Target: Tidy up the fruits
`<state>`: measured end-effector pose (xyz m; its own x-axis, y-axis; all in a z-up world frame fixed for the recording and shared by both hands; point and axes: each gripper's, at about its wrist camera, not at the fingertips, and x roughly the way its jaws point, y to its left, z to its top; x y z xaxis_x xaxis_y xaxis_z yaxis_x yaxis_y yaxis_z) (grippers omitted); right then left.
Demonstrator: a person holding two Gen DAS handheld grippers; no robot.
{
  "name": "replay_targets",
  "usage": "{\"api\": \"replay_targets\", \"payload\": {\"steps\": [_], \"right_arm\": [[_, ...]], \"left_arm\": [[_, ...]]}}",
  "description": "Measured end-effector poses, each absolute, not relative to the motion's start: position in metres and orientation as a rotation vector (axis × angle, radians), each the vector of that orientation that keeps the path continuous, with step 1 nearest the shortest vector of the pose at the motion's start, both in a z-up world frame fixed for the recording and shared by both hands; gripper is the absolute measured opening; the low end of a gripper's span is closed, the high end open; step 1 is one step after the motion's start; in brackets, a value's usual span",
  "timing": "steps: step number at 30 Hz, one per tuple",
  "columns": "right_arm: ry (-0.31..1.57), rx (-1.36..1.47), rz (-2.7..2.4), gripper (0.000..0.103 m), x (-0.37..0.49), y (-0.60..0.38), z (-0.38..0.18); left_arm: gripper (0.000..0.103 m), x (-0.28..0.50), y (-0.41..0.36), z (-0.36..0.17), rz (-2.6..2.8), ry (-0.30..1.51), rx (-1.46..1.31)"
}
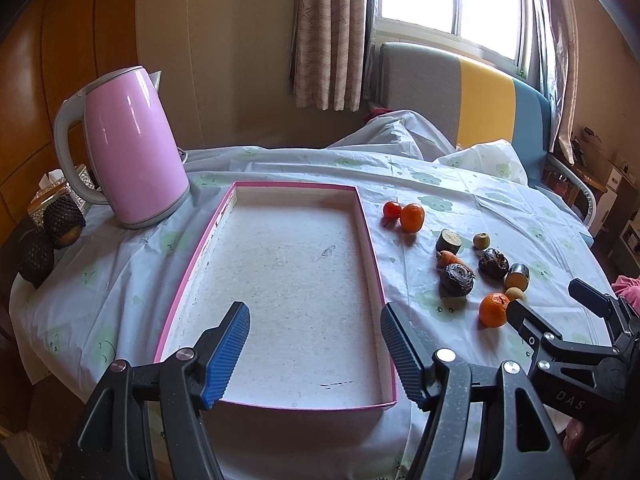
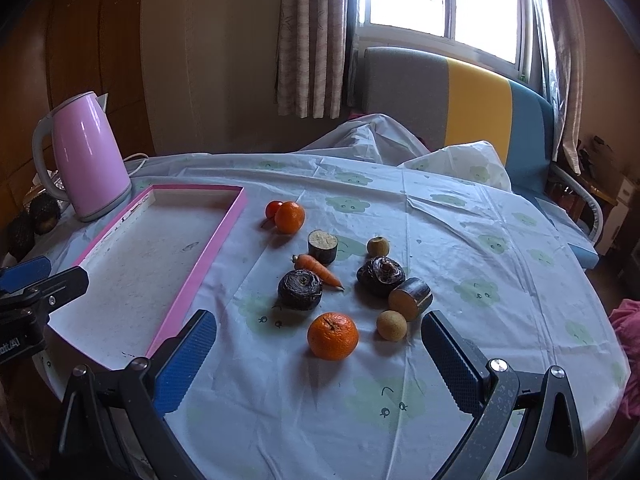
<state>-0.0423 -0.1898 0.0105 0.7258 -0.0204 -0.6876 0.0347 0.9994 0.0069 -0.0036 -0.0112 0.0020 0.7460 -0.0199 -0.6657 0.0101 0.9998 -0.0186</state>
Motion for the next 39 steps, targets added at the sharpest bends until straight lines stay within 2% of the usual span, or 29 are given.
{"api": "replay_targets", "payload": {"steps": [7,9,16,17,19,21,23,29,35,38,39], "right_arm": [[0.758,0.042,-0.060,0.103,-0.043,-0.205,0.009],[0.764,0.062,-0.068,0.103,-0.043,-0.214,0.008],[0.782,0.115,-0.108,0.103,-0.045,-0.244,0.002],[0.784,0.118,-0.116,0.102,-0.045,-0.248,0.000],[0.795,0.122,-0.128,0.079,-0.045,-0.257,-0.003],[0.821,0.132,-0.149,0.069,-0.044,-0.267,-0.009],[0.853,0.171,-0.166,0.064,-0.044,-0.281,-0.017],[0.903,0.246,-0.207,0.063,-0.045,-0.312,-0.036],[0.956,0.223,-0.242,0.063,-0.045,-0.325,-0.056],[0.957,0.201,-0.245,0.063,-0.047,-0.327,-0.063],[0.955,0.178,-0.247,0.063,-0.047,-0.326,-0.063]], "left_arm": [[0.070,-0.002,-0.021,0.000,-0.041,0.744,0.009],[0.075,-0.001,-0.024,-0.001,-0.046,0.757,0.027],[0.075,0.004,-0.037,-0.007,-0.089,0.788,0.055],[0.076,0.005,-0.039,-0.009,-0.096,0.800,0.064],[0.081,0.008,-0.044,-0.012,-0.124,0.809,0.065],[0.082,0.012,-0.049,-0.014,-0.162,0.817,0.066],[0.083,0.015,-0.055,-0.014,-0.206,0.830,0.053],[0.084,0.028,-0.084,-0.020,-0.352,0.844,0.061],[0.084,0.049,-0.118,-0.035,-0.430,0.962,0.063],[0.081,0.056,-0.136,-0.043,-0.448,0.991,0.088],[0.077,0.058,-0.139,-0.045,-0.458,1.005,0.075]]}}
